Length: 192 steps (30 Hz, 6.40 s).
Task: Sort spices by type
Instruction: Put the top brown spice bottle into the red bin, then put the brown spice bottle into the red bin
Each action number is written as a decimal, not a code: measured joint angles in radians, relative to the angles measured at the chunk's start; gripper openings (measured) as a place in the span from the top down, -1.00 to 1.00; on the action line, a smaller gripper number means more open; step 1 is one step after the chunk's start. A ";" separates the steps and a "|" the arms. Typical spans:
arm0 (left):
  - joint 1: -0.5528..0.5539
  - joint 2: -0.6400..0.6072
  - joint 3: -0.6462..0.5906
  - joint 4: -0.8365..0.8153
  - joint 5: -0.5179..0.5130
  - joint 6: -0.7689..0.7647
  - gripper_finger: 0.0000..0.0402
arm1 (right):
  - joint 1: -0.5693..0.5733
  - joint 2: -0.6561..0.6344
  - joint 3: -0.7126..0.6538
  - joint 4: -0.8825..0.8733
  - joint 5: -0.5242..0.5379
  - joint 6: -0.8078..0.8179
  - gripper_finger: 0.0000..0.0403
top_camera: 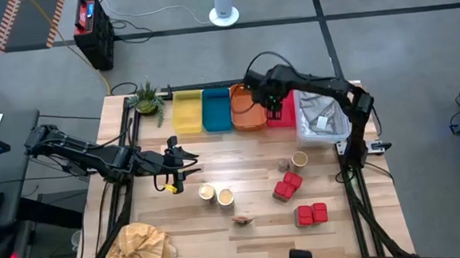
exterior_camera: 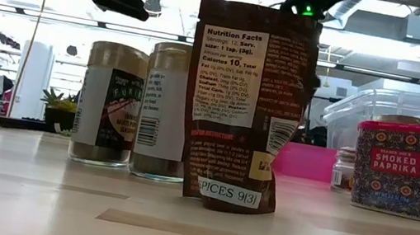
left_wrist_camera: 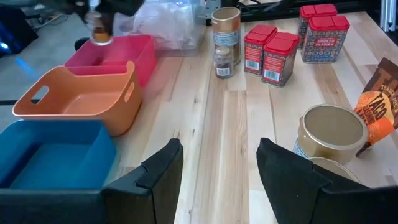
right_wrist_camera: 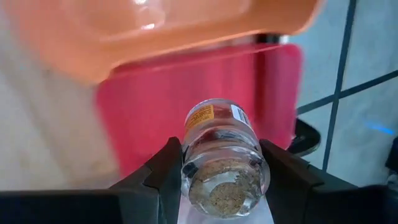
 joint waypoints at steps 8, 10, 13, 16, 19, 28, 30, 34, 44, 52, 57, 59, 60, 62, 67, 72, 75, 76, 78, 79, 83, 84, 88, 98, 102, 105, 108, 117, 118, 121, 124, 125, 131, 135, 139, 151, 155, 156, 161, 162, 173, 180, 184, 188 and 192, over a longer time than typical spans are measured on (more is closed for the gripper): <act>0.000 0.000 0.000 0.008 -0.021 0.040 0.02 | -0.065 0.115 0.000 0.037 -0.007 -0.057 0.02; 0.000 0.000 0.000 0.018 -0.022 0.045 0.02 | -0.073 0.155 0.000 0.035 0.001 -0.076 0.02; 0.000 0.000 0.000 0.019 -0.023 0.042 0.02 | -0.088 0.194 0.000 0.050 0.018 -0.103 0.02; 0.000 0.000 0.000 0.012 -0.023 0.042 0.02 | -0.113 0.203 0.000 0.081 0.019 -0.135 0.02; 0.000 0.000 0.000 0.012 -0.024 0.045 0.02 | -0.151 0.204 0.000 0.118 0.017 -0.168 0.02; 0.000 0.000 0.000 0.011 -0.024 0.049 0.02 | -0.236 0.204 0.000 0.148 -0.103 -0.241 -0.05; 0.000 0.000 0.000 0.011 -0.024 0.049 0.02 | -0.243 0.204 0.000 0.147 -0.123 -0.246 -0.13; 0.000 0.000 0.000 0.011 -0.024 0.050 0.02 | -0.242 0.204 0.000 0.147 -0.146 -0.260 -0.21; 0.000 0.000 0.000 0.002 -0.024 0.050 0.02 | -0.218 0.204 0.010 0.118 -0.101 -0.268 -0.23; 0.000 0.000 0.000 0.000 -0.041 0.057 0.02 | -0.180 0.204 0.199 -0.099 -0.076 -0.153 -0.24; 0.000 0.000 0.000 -0.005 -0.043 0.051 0.02 | -0.090 0.194 0.233 -0.262 -0.205 -0.004 -0.24; 0.000 0.000 0.000 -0.006 -0.047 0.049 0.02 | -0.030 0.178 0.211 -0.293 -0.276 0.025 -0.24; 0.000 -0.002 0.000 -0.006 -0.055 0.048 0.02 | 0.007 0.164 0.200 -0.299 -0.291 0.037 -0.24; -0.001 -0.011 0.000 -0.009 -0.075 0.043 0.02 | 0.087 0.132 0.171 -0.295 -0.299 0.070 -0.24; -0.003 -0.063 0.000 -0.034 -0.089 0.004 0.02 | 0.264 0.016 0.030 -0.161 -0.305 0.192 -0.24; -0.006 -0.116 0.000 -0.055 -0.089 -0.041 0.02 | 0.375 -0.114 -0.201 0.082 -0.305 0.310 -0.24; -0.006 -0.126 0.000 -0.056 -0.089 -0.051 0.02 | 0.415 -0.150 -0.294 0.149 -0.305 0.370 -0.24; -0.006 -0.126 0.000 -0.056 -0.089 -0.052 0.02 | 0.426 -0.154 -0.311 0.147 -0.305 0.384 -0.24; -0.006 -0.126 0.000 -0.056 -0.089 -0.052 0.02 | 0.446 -0.154 -0.331 0.132 -0.312 0.429 -0.24; -0.006 -0.126 0.000 -0.056 -0.089 -0.049 0.02 | 0.453 -0.154 -0.339 0.134 -0.320 0.454 -0.24; -0.006 -0.126 0.000 -0.056 -0.089 -0.045 0.02 | 0.468 -0.154 -0.363 0.146 -0.327 0.499 -0.28; -0.006 -0.126 0.000 -0.056 -0.089 -0.045 0.02 | 0.468 -0.154 -0.364 0.145 -0.327 0.500 -0.31; -0.006 -0.126 0.000 -0.059 -0.089 -0.043 0.02 | 0.465 -0.154 -0.364 0.145 -0.328 0.521 -0.47; -0.007 -0.126 0.000 -0.075 -0.089 -0.042 0.02 | 0.485 -0.104 -0.377 0.121 -0.351 0.568 -0.86; -0.007 -0.126 0.000 -0.076 -0.088 -0.043 0.02 | 0.496 -0.089 -0.378 0.109 -0.370 0.571 -0.85; -0.007 -0.126 0.000 -0.077 -0.086 -0.044 0.02 | 0.490 -0.093 -0.388 0.144 -0.367 0.579 -0.82; -0.007 -0.126 0.000 -0.085 -0.074 -0.050 0.02 | 0.475 -0.094 -0.418 0.157 -0.369 0.594 -0.79; -0.008 -0.126 0.000 -0.093 -0.065 -0.044 0.02 | 0.497 -0.095 -0.532 0.278 -0.379 0.611 -0.69; -0.008 -0.126 0.000 -0.092 -0.065 -0.044 0.02 | 0.500 -0.095 -0.535 0.280 -0.378 0.612 -0.67; -0.008 -0.125 0.000 -0.092 -0.065 -0.045 0.02 | 0.500 -0.095 -0.547 0.290 -0.378 0.616 -0.62; -0.008 -0.126 0.000 -0.092 -0.065 -0.045 0.02 | 0.500 -0.095 -0.565 0.300 -0.378 0.624 -0.54; -0.008 -0.125 0.000 -0.093 -0.065 -0.045 0.02 | 0.500 -0.095 -0.572 0.307 -0.378 0.624 -0.51; -0.008 -0.126 0.000 -0.093 -0.065 -0.045 0.02 | 0.499 -0.095 -0.585 0.323 -0.378 0.628 -0.26; -0.008 -0.125 0.000 -0.091 -0.065 -0.042 0.02 | 0.499 -0.095 -0.578 0.314 -0.377 0.625 -0.04; -0.008 -0.125 0.000 -0.090 -0.065 -0.042 0.02 | 0.499 -0.095 -0.524 0.279 -0.374 0.605 -0.04; -0.008 -0.125 0.000 -0.072 -0.066 -0.030 0.02 | 0.309 -0.095 -0.190 0.124 -0.124 0.330 -0.04; -0.008 -0.125 0.000 -0.072 -0.066 -0.031 0.02 | 0.177 -0.090 -0.164 0.123 -0.121 0.249 -0.04; -0.008 -0.125 0.000 -0.072 -0.066 -0.031 0.02 | 0.146 -0.090 -0.164 0.122 -0.116 0.237 -0.04; -0.008 -0.125 0.000 -0.072 -0.066 -0.026 0.02 | 0.009 -0.090 -0.164 0.129 -0.106 0.193 -0.04; -0.008 -0.126 0.000 -0.071 -0.066 -0.021 0.02 | -0.010 -0.089 -0.164 0.137 -0.107 0.178 -0.04; -0.008 -0.125 0.000 -0.059 -0.067 -0.013 0.02 | -0.070 0.051 -0.163 0.157 -0.111 -0.037 -0.04; -0.008 -0.125 0.000 -0.070 -0.067 -0.015 0.02 | -0.095 0.107 -0.163 0.165 -0.118 -0.100 -0.04; -0.008 -0.125 0.000 -0.076 -0.067 -0.015 0.02 | -0.113 0.107 -0.163 0.178 -0.138 -0.105 -0.23; -0.008 -0.125 0.000 -0.076 -0.067 -0.016 0.02 | -0.117 0.107 -0.163 0.180 -0.142 -0.105 -0.39; -0.008 -0.125 0.000 -0.076 -0.067 -0.025 0.02 | -0.115 0.107 -0.163 0.185 -0.148 -0.105 -0.44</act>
